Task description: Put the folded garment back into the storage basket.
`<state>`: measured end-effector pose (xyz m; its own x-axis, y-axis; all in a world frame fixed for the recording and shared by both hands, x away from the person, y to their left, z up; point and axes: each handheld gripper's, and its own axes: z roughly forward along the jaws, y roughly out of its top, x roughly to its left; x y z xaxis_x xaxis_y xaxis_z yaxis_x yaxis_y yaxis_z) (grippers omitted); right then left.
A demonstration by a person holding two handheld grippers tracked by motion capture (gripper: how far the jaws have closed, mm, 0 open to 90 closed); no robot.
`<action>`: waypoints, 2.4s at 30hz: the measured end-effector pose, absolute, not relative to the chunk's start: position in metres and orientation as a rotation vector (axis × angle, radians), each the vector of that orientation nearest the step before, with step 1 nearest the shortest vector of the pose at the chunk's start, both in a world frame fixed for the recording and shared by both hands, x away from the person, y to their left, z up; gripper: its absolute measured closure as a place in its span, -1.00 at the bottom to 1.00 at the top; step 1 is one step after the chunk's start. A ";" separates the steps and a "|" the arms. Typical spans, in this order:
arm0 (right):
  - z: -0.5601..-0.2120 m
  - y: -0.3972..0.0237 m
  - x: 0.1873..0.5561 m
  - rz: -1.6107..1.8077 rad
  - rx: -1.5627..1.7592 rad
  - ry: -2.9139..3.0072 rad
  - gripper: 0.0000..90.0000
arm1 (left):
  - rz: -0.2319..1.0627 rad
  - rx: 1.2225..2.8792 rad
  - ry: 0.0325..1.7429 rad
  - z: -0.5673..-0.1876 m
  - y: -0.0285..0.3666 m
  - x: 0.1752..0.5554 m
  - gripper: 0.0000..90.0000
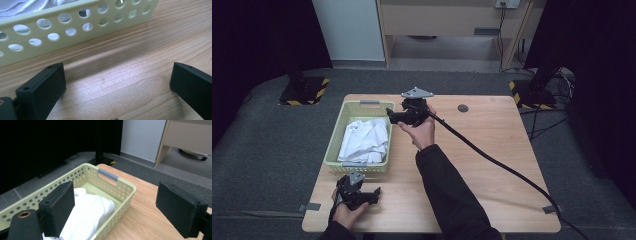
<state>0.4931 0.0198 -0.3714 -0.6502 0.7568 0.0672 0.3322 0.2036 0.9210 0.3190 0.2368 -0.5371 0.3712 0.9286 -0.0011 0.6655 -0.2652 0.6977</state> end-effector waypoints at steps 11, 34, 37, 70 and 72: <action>-0.369 -0.003 0.488 1.393 1.028 2.089 -0.69 | 0.556 2.024 1.371 -0.537 0.237 0.319 -1.00; -0.378 -0.053 0.474 1.341 1.094 2.084 -0.76 | 0.557 2.025 1.371 -0.537 0.237 0.319 -1.00; -0.380 -0.058 0.470 1.318 1.085 2.090 -0.76 | 0.558 2.022 1.372 -0.537 0.237 0.319 -1.00; -0.399 -0.106 0.436 1.347 1.171 2.079 -0.78 | 0.558 2.024 1.372 -0.537 0.237 0.319 -1.00; -0.400 -0.108 0.434 1.349 1.170 2.078 -0.78 | 0.558 2.024 1.371 -0.537 0.237 0.319 -1.00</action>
